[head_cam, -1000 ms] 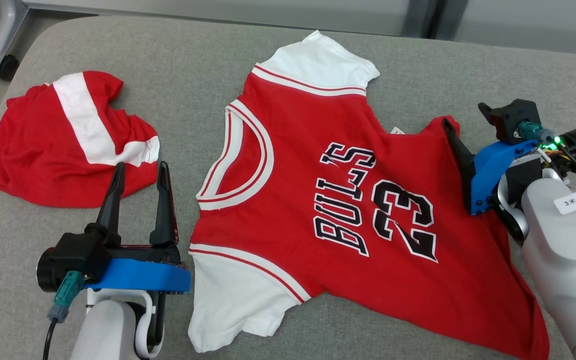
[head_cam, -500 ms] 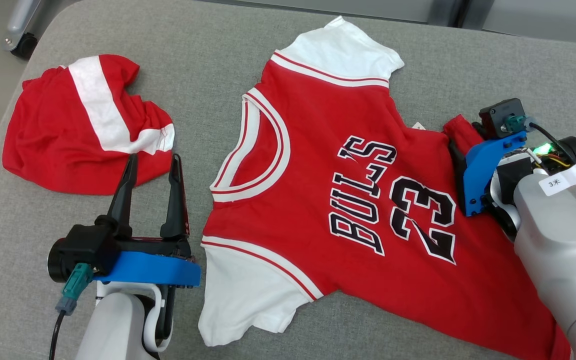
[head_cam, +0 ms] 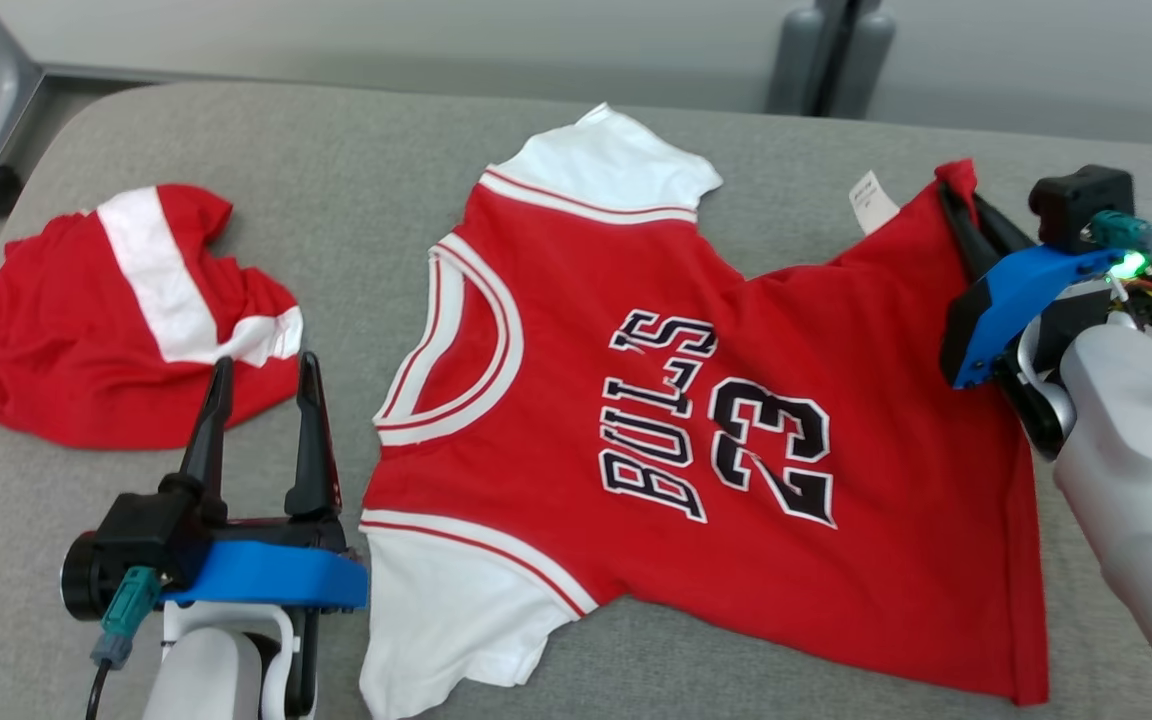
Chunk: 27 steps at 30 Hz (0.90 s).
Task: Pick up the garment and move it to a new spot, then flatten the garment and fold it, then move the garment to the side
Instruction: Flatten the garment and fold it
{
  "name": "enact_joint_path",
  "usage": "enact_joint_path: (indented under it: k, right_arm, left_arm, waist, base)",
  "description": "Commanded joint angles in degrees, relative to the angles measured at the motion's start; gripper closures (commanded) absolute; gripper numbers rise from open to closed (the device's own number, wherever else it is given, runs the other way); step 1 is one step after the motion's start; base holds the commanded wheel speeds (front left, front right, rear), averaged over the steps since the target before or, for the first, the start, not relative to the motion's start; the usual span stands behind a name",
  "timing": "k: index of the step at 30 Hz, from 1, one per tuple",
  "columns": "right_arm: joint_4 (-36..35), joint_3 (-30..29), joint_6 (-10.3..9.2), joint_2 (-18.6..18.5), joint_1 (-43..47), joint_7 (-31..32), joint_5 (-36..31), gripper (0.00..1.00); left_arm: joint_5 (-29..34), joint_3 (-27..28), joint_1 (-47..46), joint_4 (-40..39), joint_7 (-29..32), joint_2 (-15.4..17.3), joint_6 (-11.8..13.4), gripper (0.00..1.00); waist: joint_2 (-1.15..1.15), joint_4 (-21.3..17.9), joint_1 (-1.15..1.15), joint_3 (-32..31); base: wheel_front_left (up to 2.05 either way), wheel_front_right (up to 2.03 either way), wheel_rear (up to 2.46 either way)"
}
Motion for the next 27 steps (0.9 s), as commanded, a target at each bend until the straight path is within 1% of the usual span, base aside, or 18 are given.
enact_joint_path:
  k: [1, 5, 9, 12, 19, 27]
  right_arm:
    - [-1.4, -0.4, 0.01, -0.7, -1.0, -1.3, 1.5, 1.0]
    - [-4.9, -0.5, 0.01, -1.6, -1.6, -2.3, 2.8, 1.0]
    - [-8.3, -1.5, 0.01, -2.4, -2.0, -2.7, 3.9, 1.0]
    - [-10.0, -2.1, 0.01, -2.2, -2.0, -2.8, 4.9, 1.0]
    - [-13.5, -1.6, 0.01, -2.5, -0.4, -1.1, 4.5, 1.0]
    - [-15.7, -2.4, 0.01, -3.1, 0.6, 0.9, 3.6, 1.0]
  left_arm:
    - [0.8, 0.8, 1.2, -0.1, -0.2, -0.1, -0.3, 0.0]
    - [1.5, 2.0, 3.0, -0.1, -0.2, 0.0, -0.5, 0.0]
    - [1.9, 2.8, 4.6, -0.3, -0.2, 0.0, -0.5, 0.0]
    - [2.0, 3.1, 5.5, -0.3, -0.2, 0.0, -0.6, 0.0]
    - [2.6, 3.9, 7.5, -0.5, -0.2, 0.0, -0.9, 0.0]
    - [2.5, 3.9, 7.2, -0.9, -0.2, 0.0, -1.1, 0.0]
  waist:
    - [0.0, -2.9, 0.0, -2.9]
    - [0.0, -4.8, 0.0, -5.1]
    - [0.0, -5.9, 0.0, -7.1]
    - [0.0, -6.3, 0.0, -8.0]
    - [0.0, -6.8, 0.0, -10.4]
    - [0.0, -6.5, 0.0, -10.2]
  base:
    - [0.0, 0.0, 0.0]
    - [0.0, 0.0, 0.0]
    - [0.0, 0.0, 0.0]
    - [0.0, 0.0, 0.0]
    - [0.0, 0.0, 0.0]
    - [0.0, 0.0, 0.0]
